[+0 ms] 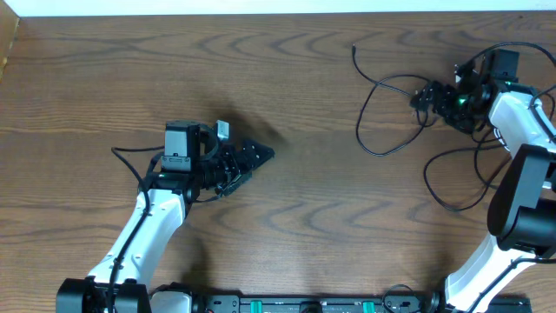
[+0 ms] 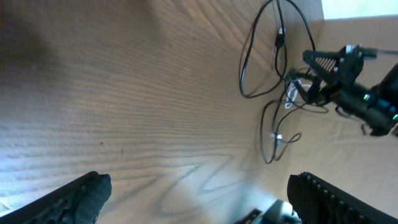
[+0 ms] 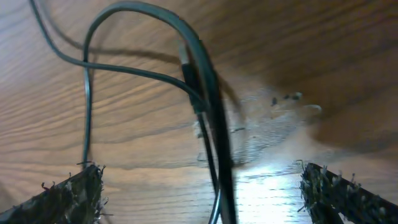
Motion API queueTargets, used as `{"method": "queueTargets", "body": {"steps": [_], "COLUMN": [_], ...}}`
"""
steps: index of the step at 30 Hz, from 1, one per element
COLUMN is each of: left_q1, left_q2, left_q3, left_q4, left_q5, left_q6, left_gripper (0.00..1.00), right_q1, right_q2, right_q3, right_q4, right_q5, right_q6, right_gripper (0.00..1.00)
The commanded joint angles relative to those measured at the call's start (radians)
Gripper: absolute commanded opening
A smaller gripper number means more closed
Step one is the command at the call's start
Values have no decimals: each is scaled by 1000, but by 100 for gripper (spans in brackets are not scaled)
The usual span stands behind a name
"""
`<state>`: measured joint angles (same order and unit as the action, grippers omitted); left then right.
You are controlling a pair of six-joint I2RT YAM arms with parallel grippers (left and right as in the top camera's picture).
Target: Untangle cables
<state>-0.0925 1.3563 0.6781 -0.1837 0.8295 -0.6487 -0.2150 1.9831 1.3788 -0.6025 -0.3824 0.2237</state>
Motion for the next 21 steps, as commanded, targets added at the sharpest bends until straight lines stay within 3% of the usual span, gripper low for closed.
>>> {"method": "queueTargets", "body": {"steps": [1, 9, 15, 21], "left_q1": [2, 2, 2, 2], "left_q2": [5, 8, 10, 9], "left_q3": [12, 2, -7, -14], "left_q4": [-37, -174, -175, -178], "left_q5": [-80, -492, -608, -700], "left_q6": [163, 198, 299, 300], "left_gripper": [96, 96, 97, 97], "right_q1": [12, 13, 13, 13], "right_q2": [-10, -10, -10, -10], "right_q3": [-1, -1, -1, -1], "right_q4": [-1, -75, -79, -79], "right_q5": [101, 246, 246, 246], "right_q6": [8, 8, 7, 7], "right_gripper": [99, 99, 99, 99]}}
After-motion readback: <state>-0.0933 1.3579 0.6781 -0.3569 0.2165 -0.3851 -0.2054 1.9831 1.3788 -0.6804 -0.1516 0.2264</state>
